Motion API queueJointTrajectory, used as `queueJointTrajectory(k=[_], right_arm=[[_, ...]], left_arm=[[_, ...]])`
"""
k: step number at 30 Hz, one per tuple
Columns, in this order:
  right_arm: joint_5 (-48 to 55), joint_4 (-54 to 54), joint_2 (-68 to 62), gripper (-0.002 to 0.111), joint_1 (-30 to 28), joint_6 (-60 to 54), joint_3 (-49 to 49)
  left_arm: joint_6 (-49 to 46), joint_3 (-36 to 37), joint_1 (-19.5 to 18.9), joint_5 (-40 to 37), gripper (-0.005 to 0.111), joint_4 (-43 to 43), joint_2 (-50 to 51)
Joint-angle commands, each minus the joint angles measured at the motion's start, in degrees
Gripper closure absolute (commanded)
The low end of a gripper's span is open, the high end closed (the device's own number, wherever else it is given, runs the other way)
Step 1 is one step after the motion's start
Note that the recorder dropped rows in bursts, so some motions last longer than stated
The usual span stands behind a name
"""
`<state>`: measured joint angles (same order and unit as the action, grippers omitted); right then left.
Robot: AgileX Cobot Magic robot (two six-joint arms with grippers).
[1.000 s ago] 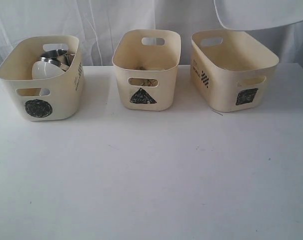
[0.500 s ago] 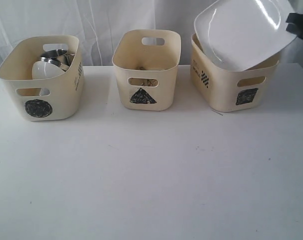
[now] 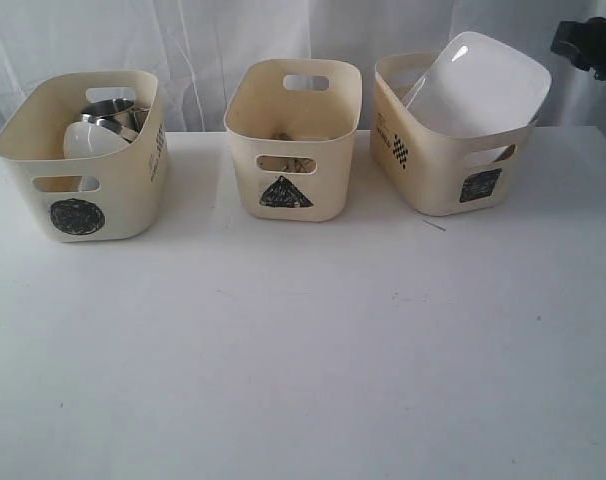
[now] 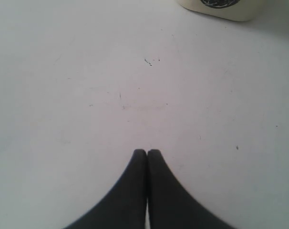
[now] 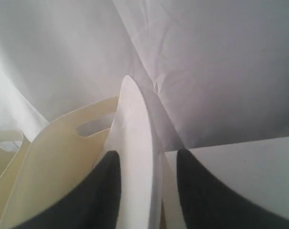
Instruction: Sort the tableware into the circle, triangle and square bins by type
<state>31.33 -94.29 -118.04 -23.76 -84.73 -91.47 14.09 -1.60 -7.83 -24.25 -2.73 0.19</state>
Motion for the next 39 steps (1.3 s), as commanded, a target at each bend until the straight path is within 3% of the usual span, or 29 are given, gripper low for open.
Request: queueJointTrajectory(k=[1, 3, 7, 9, 11, 14, 16, 18, 22, 26, 30, 35, 39], right_arm=[[4.63, -0.74, 3.89, 0.070, 0.08, -0.29, -0.44], [7.08, -0.74, 6.58, 0.074, 0.08, -0.13, -0.44], [10.61, 10.45, 13.78, 0.108, 0.49, 0.65, -0.44], [7.07, 18.44, 17.18, 0.108, 0.96, 6.90, -0.44], [0.99, 28.22, 20.74, 0.108, 1.42, 25.37, -0.21], [-2.36, 50.04, 25.85, 0.108, 1.42, 64.34, 1.02], [-1.91, 56.99, 29.09, 0.108, 1.93, 82.06, 3.44], [-5.44, 56.69, 32.96, 0.108, 3.57, 89.53, 7.10], [-19.36, 56.93, 47.11, 0.108, 10.03, 80.90, 17.91], [-20.99, 56.97, 66.00, 0.108, 15.26, 70.27, 29.97], [-15.84, 56.97, 85.96, 0.108, 17.41, 55.19, 41.25], [-10.86, 56.97, 105.76, 0.108, 17.41, 54.92, 51.41], [5.83, 56.85, 114.67, 0.108, 17.41, 60.85, 54.66]], left_arm=[[0.05, 0.53, -0.03, -3.20, 0.106, -0.64, -0.19], [0.05, 0.53, -0.03, -3.20, 0.106, -0.64, -0.19], [0.05, 0.53, -0.03, -3.20, 0.106, -0.64, -0.19], [0.05, 0.53, -0.03, -3.20, 0.106, -0.64, -0.19], [0.05, 0.53, -0.03, -3.20, 0.106, -0.64, -0.19], [0.05, 0.53, -0.03, -3.20, 0.106, -0.64, -0.19], [0.05, 0.53, -0.03, -3.20, 0.106, -0.64, -0.19], [0.05, 0.53, -0.03, -3.20, 0.106, -0.64, -0.19], [0.05, 0.53, -0.03, -3.20, 0.106, -0.64, -0.19], [0.05, 0.53, -0.03, -3.20, 0.106, -0.64, -0.19], [0.05, 0.53, -0.03, -3.20, 0.106, -0.64, -0.19], [0.05, 0.53, -0.03, -3.20, 0.106, -0.64, -0.19], [0.05, 0.53, -0.03, -3.20, 0.106, -0.64, -0.19]])
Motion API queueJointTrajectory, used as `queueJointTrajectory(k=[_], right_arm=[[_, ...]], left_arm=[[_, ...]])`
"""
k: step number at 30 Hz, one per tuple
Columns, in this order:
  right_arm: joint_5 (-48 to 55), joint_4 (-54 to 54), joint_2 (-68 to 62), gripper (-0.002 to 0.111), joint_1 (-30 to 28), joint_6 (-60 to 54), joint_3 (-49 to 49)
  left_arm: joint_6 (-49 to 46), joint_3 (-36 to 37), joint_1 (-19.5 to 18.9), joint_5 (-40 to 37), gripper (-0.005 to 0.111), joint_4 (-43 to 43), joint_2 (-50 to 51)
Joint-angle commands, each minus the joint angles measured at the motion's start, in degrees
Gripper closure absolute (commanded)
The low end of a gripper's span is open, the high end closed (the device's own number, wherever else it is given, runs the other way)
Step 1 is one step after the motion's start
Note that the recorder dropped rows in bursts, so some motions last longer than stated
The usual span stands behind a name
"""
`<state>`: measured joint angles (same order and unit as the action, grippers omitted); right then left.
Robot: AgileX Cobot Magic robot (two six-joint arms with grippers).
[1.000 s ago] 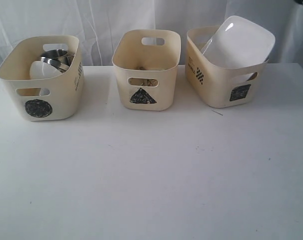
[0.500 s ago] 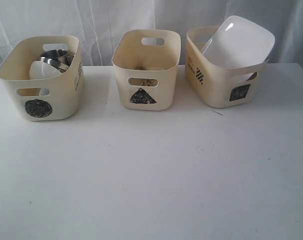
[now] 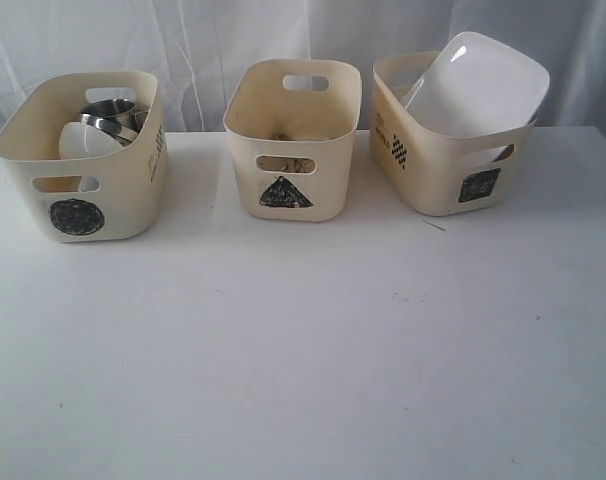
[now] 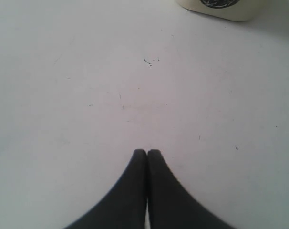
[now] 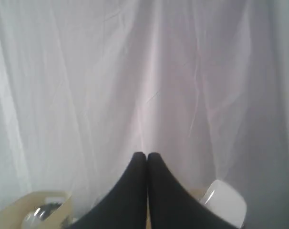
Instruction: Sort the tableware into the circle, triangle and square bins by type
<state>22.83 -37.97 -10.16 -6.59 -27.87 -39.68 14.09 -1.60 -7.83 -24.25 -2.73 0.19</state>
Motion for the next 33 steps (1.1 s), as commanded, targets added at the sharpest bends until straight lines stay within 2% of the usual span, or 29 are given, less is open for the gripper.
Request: queueJointTrajectory(k=[1, 5, 8, 11, 15, 18, 21, 23, 28, 31, 33], right_arm=[[18.99, 0.53, 8.74, 0.108, 0.24, 4.12, 2.97], [30.24, 0.69, 10.16, 0.108, 0.34, 4.12, 1.92], [30.30, 1.61, 10.16, 0.108, 0.34, 1.97, 0.31], [24.11, 1.03, 10.16, 0.108, 0.34, 1.15, -0.36], [7.74, 3.23, 10.16, 0.108, -0.32, -7.77, 4.40], [-3.26, 14.38, 10.16, 0.108, -1.55, -6.96, 11.28], [-8.86, 21.88, 10.16, 0.108, -2.57, 2.34, 20.48], [-9.15, 24.23, 10.16, 0.108, -2.57, 8.87, 25.37], [-8.78, 27.68, 10.16, 0.108, -2.57, 13.08, 34.02], [-8.78, 30.10, 10.16, 0.108, -2.57, 19.84, 39.35], [-1.67, 34.03, 10.16, 0.108, -2.45, 27.49, 39.68]], left_arm=[[0.05, 0.53, -0.03, -3.20, 0.106, -0.64, -0.19], [0.05, 0.53, -0.03, -3.20, 0.106, -0.64, -0.19], [0.05, 0.53, -0.03, -2.97, 0.106, -0.52, -0.19], [0.05, 0.53, -0.03, -2.56, 0.106, -0.38, -0.19], [0.05, 0.53, -0.03, -2.34, 0.106, -0.23, -0.19], [0.05, 0.53, -0.03, -2.34, 0.106, -0.23, -0.19], [-0.21, 0.53, -0.03, -2.33, 0.106, -0.24, -0.19], [-0.36, 0.53, -0.03, -2.33, 0.106, -0.24, -0.19], [-0.36, 0.53, -0.03, -2.33, 0.106, -0.24, -0.19], [-0.36, 0.53, -0.03, -2.33, 0.106, -0.24, -0.19], [-0.36, 0.53, -0.03, -2.33, 0.106, -0.24, -0.19]])
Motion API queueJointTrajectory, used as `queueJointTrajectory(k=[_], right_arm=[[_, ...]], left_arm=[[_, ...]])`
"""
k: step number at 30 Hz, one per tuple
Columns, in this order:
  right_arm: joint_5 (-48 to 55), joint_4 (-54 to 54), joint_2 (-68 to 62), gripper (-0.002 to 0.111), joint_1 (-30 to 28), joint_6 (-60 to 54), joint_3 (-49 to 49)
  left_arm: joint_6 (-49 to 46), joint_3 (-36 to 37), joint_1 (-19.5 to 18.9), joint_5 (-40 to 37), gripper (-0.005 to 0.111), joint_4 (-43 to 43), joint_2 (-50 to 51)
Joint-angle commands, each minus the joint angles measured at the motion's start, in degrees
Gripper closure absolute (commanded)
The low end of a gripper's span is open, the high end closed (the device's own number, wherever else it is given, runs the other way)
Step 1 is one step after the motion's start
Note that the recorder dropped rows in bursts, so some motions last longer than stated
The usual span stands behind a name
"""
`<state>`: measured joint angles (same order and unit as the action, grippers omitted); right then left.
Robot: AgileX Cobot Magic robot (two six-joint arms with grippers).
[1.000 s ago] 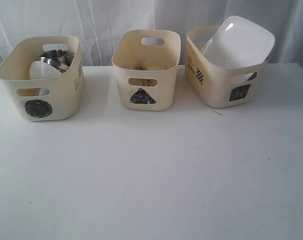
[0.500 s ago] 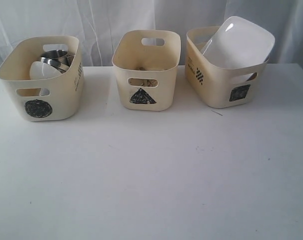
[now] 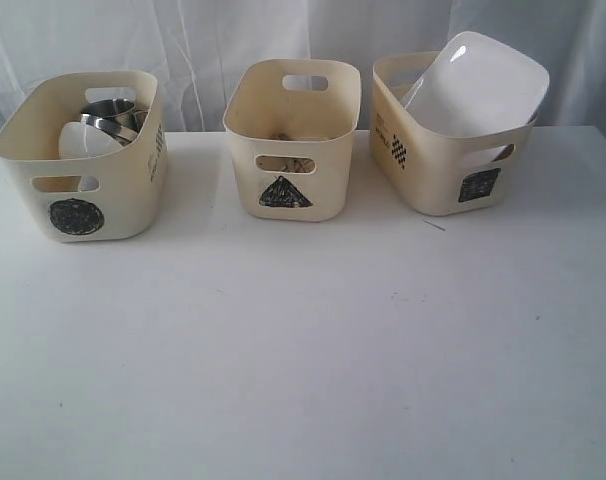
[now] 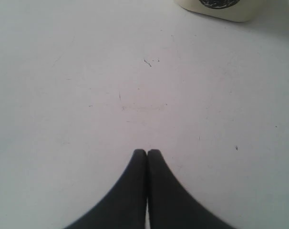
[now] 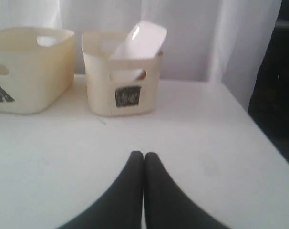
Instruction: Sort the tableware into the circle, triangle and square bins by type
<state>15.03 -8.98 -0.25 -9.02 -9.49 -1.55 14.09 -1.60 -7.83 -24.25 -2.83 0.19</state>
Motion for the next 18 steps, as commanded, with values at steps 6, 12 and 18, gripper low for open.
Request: queueJointTrajectory(k=[6, 12, 18], right_arm=[[5.07, 10.70, 0.25, 0.108, 6.33, 11.88, 1.55], [5.07, 11.01, 0.25, 0.108, 7.45, 11.88, 1.55], [5.07, 11.01, 0.25, 0.108, 7.45, 11.88, 1.55]], left_arm=[[-0.36, 0.53, -0.03, -2.33, 0.106, -0.14, -0.19], [-0.36, 0.53, -0.03, -2.33, 0.106, -0.14, -0.19], [-0.36, 0.53, -0.03, -2.33, 0.106, -0.14, -0.19]])
